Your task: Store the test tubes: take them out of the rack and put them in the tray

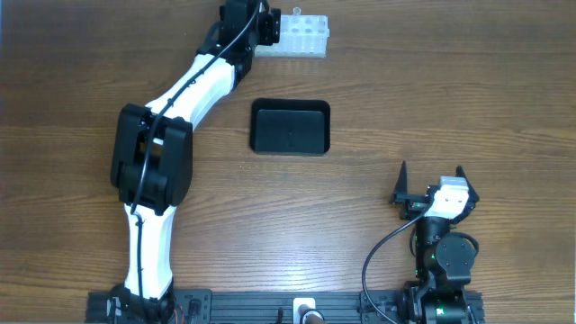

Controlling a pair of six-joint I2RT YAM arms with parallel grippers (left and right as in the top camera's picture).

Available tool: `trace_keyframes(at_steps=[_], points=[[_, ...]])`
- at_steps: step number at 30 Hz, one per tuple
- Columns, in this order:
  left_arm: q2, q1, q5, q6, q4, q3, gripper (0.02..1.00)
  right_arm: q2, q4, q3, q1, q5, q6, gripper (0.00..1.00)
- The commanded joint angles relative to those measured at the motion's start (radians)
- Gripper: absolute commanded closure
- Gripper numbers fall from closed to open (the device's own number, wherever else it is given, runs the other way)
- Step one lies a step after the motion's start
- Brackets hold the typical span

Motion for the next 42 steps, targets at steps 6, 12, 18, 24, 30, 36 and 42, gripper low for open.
trace_keyframes(at_steps=[6, 12, 18, 24, 30, 36, 42], points=[[0.034, 0.001, -0.014, -0.029, 0.0, 0.024, 0.476, -0.01, -0.002, -0.005, 0.001, -0.008, 0.0, 0.007], [0.035, -0.004, -0.014, -0.029, 0.0, 0.024, 0.553, -0.01, -0.002, -0.005, 0.001, -0.008, 0.0, 0.007], [0.035, -0.009, -0.014, -0.029, 0.0, 0.024, 0.658, -0.01, -0.002, -0.005, 0.001, -0.008, 0.0, 0.007], [0.035, -0.009, -0.014, -0.029, 0.0, 0.024, 0.728, -0.01, -0.003, -0.005, 0.001, -0.008, 0.0, 0.007], [0.035, -0.011, -0.014, -0.029, 0.0, 0.024, 0.77, -0.01, -0.003, -0.005, 0.001, -0.008, 0.0, 0.009], [0.035, -0.012, -0.014, -0.029, 0.0, 0.024, 0.829, -0.01, -0.002, -0.005, 0.001, -0.008, 0.0, 0.007], [0.035, -0.013, -0.014, -0.029, 0.0, 0.024, 0.847, -0.01, -0.002, -0.005, 0.001, -0.008, 0.0, 0.007]])
